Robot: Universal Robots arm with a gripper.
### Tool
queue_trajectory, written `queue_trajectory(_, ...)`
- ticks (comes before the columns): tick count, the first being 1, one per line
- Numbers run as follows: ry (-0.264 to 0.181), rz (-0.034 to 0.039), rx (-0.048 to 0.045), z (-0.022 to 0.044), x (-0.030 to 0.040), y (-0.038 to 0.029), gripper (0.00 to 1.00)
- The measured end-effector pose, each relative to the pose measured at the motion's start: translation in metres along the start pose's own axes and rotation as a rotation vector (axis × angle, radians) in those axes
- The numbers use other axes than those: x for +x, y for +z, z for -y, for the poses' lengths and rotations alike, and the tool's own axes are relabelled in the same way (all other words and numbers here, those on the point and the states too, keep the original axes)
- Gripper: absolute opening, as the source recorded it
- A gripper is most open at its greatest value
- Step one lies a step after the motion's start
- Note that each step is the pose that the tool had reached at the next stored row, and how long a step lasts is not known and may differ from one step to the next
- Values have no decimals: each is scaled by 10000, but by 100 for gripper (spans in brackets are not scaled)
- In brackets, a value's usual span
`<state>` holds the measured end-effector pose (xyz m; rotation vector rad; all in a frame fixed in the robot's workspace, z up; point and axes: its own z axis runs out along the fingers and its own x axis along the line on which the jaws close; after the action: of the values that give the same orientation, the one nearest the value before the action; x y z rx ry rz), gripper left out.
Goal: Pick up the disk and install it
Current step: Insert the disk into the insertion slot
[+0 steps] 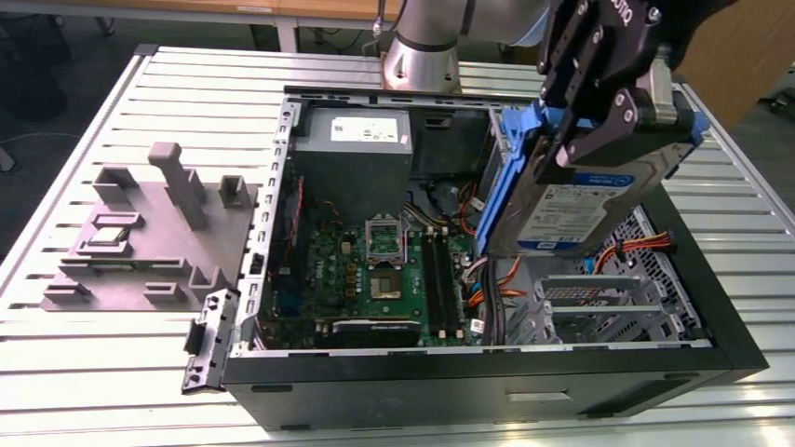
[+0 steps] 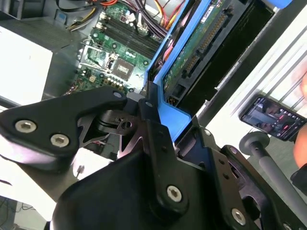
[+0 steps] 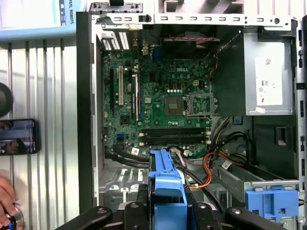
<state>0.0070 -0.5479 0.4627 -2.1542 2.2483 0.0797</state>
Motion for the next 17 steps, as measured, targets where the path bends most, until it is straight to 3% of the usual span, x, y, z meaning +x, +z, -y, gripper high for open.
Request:
queue_trajectory(12,-1,0,-1,337,42,49,37)
queue_trajectory(17,-14,-1,-1,367,107,56,37)
